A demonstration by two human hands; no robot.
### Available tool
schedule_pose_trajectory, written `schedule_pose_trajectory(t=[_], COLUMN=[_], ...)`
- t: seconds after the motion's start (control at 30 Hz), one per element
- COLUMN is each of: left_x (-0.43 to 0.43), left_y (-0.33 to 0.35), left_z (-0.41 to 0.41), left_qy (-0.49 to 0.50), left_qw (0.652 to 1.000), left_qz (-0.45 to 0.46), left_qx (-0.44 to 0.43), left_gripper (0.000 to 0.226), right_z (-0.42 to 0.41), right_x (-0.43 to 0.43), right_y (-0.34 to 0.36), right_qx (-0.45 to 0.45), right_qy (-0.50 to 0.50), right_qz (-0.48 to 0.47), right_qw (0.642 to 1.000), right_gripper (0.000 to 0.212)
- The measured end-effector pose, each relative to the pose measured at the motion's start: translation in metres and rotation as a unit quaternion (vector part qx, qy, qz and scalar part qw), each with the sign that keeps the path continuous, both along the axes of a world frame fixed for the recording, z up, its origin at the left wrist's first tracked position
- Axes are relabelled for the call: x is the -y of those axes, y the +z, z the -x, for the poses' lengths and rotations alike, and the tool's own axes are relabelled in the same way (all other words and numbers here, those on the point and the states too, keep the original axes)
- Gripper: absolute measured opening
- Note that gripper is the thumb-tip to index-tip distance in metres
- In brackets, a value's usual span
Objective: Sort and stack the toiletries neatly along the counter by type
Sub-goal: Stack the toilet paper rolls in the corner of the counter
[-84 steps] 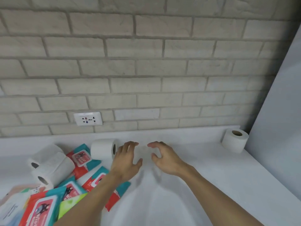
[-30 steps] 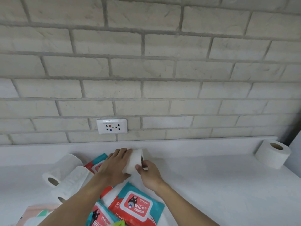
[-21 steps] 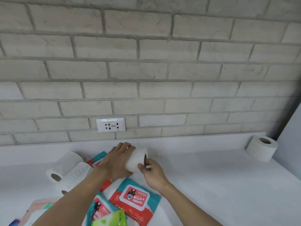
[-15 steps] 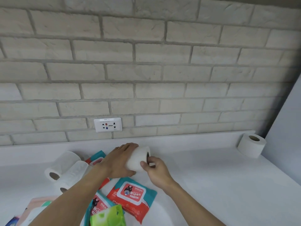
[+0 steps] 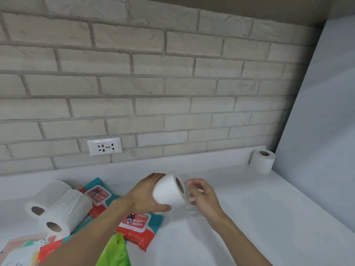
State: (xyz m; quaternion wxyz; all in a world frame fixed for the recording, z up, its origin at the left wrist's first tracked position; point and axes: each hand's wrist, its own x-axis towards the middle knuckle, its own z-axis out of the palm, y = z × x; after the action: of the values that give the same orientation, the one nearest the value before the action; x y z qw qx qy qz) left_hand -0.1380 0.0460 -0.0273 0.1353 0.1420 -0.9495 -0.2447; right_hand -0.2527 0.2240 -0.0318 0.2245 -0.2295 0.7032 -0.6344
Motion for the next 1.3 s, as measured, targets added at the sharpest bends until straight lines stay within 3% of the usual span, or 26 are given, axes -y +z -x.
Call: schedule_pose_trajectory(t=[0.1,0.3,0.43,0.73,0.93,1.3], left_x=[-0.019,-0.060,-0.086,-0.130,-0.157,-0.198], left_y=[0.000,0.002,0.001,-0.004,0.008,-0.011], left_z=[0.007,0.031,0.050,0.106,0.147,0.237], left_qy=[-0.007,-0.008,-0.018,-0.057,-0.044,0.033], left_qw=[0.999,0.985,0.972,0.942,0.879,0.835], left_qz=[-0.045,-0.152,-0.215,-0.323,-0.469,-0.544], left_qx=[-0.024,-0.082,-0.096,-0.073,-0.075,-0.075], left_gripper=[0.091,0.086,0.080,0.078,0.027,0.027], right_z=[0.012,0.025,0.039,0.086,0.130,0.190], right_x=[-0.020,-0.055,-0.074,-0.113,-0.135,-0.173], right_y=[-0.003,-0.010,-0.008,-0.005,-0.015,-0.015], right_qx=[0.080,0.287,0.348,0.327,0.248,0.192], right_qy=[-0.047,0.063,0.094,0.037,-0.029,-0.098], right_qz=[0.022,0.043,0.108,0.121,0.086,0.052], right_qw=[0.995,0.955,0.927,0.936,0.964,0.975], right_gripper=[0.012,0.042,0.048,0.040,0.040,0.039])
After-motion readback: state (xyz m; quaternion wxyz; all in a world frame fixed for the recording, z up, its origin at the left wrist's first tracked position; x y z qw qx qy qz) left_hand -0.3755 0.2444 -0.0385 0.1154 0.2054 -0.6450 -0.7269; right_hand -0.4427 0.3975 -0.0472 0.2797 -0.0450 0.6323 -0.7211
